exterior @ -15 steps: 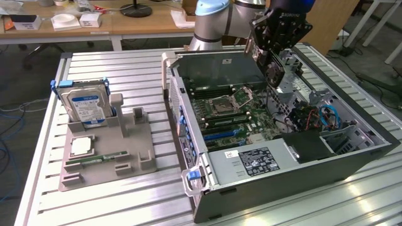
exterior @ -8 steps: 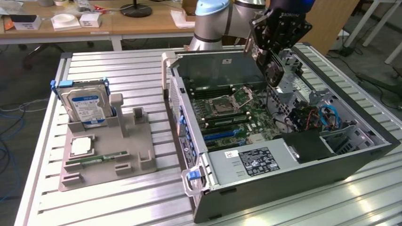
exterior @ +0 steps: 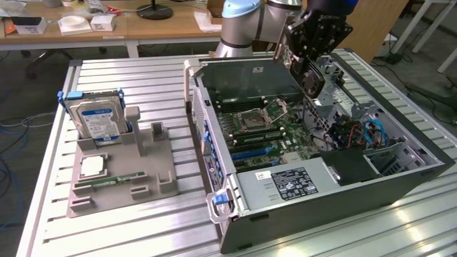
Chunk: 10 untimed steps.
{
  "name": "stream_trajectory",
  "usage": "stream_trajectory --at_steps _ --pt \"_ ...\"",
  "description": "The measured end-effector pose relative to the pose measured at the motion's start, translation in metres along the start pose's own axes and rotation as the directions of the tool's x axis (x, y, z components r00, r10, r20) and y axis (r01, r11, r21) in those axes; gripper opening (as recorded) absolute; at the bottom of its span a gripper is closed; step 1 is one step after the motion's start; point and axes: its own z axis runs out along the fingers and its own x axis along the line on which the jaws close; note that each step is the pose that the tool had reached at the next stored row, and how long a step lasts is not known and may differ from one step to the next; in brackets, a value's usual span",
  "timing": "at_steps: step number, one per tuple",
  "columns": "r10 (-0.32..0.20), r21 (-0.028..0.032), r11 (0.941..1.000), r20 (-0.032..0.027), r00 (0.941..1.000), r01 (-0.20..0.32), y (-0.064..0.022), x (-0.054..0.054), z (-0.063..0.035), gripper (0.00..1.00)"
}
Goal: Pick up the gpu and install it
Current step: 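Insert the gpu into the slot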
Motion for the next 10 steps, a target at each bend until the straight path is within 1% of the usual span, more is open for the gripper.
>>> stream_trajectory --at_steps 3,6,10 --pt "-0.053 -0.0005 0.9986 -0.0028 0.9986 0.053 0.0000 0.0000 0.0002 0.27" --pt "-0.091 -0.0009 0.9959 -0.0047 0.9959 0.091 -0.0003 0.0003 0.0004 0.27" --pt "-0.147 -0.0016 0.9892 -0.0077 0.9892 0.147 -0.0006 0.0003 0.0011 0.27"
